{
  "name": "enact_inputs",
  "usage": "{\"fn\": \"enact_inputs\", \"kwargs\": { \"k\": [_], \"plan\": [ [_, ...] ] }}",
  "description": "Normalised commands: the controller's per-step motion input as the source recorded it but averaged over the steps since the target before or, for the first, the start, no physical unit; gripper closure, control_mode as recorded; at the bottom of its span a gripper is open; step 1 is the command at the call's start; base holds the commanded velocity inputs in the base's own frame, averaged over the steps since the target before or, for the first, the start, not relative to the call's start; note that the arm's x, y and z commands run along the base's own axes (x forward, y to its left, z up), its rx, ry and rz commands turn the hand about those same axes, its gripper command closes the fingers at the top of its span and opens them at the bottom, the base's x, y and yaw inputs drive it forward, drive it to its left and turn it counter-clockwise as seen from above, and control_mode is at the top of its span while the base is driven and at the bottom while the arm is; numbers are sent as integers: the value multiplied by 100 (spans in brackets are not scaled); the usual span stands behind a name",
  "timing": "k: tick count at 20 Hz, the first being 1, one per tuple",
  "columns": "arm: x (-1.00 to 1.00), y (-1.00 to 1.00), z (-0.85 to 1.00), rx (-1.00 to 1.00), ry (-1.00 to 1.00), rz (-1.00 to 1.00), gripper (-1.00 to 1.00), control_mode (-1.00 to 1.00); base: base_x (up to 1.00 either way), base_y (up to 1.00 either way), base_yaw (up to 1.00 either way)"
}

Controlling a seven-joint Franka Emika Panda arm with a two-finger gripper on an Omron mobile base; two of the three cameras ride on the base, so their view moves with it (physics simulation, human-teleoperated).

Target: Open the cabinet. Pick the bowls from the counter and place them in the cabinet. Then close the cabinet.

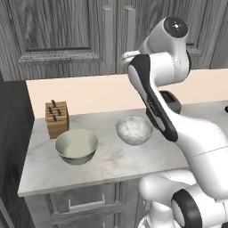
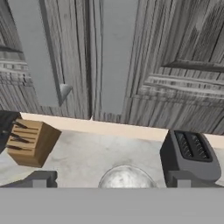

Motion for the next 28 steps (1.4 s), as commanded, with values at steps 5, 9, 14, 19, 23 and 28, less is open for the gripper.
{"fn": "enact_inputs", "kwargs": {
  "k": [5,9,14,19,23,28],
  "plan": [
    [34,1,20,0,-3,0,-100,-100,0,0,0],
    [50,0,19,0,0,0,-100,-100,0,0,0],
    [49,3,10,0,0,0,-100,-100,0,0,0],
    [39,15,16,0,-1,0,-100,-100,0,0,0],
    [33,9,9,0,-1,0,-100,-100,0,0,0],
    [37,4,2,0,-2,0,-100,-100,0,0,0]
  ]
}}
